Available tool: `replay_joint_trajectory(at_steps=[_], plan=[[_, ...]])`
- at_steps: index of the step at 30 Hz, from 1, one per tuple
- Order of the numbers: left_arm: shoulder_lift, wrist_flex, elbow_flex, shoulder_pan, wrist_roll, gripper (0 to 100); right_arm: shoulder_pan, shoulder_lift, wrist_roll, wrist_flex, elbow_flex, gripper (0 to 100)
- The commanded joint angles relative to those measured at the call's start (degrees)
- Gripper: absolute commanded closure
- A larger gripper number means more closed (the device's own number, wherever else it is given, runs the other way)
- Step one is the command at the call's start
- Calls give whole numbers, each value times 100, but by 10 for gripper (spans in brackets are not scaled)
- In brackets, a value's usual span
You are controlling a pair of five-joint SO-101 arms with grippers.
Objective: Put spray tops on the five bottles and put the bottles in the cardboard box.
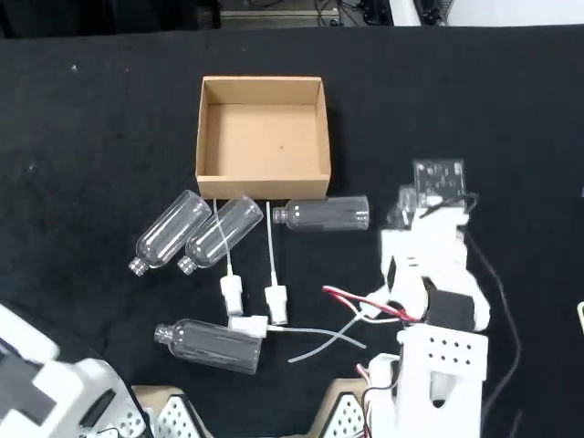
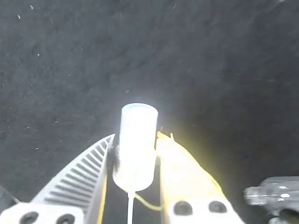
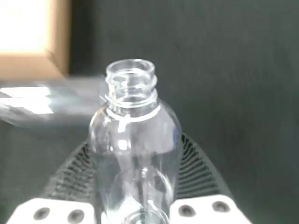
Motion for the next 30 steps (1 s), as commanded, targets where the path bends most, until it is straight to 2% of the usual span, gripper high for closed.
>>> replay_joint_trajectory(at_steps=[1, 5, 10, 13, 19, 25, 30], plan=[[-1046, 26, -75, 769, 624, 970, -1020, -180, -264, 114, -1015, 988], [-1749, -9, -549, 1824, 1143, 970, -2321, -171, -738, -220, -1332, 988], [-2462, -369, -1042, 3169, 2048, 970, -3763, -171, -1152, -1459, -1007, 988], [-2760, -862, -1051, 3934, 2277, 970, -4308, -171, -1143, -2251, -611, 988], [-3007, -1644, -1042, 5332, 2321, 968, -4580, -171, -1143, -3103, 215, 988], [-3007, -2514, -1051, 6923, 2277, 967, -4580, -180, -1143, -3174, 418, 988], [-2998, -2769, -1042, 7626, 2277, 967, -4545, -180, -1143, -3174, 444, 988]])
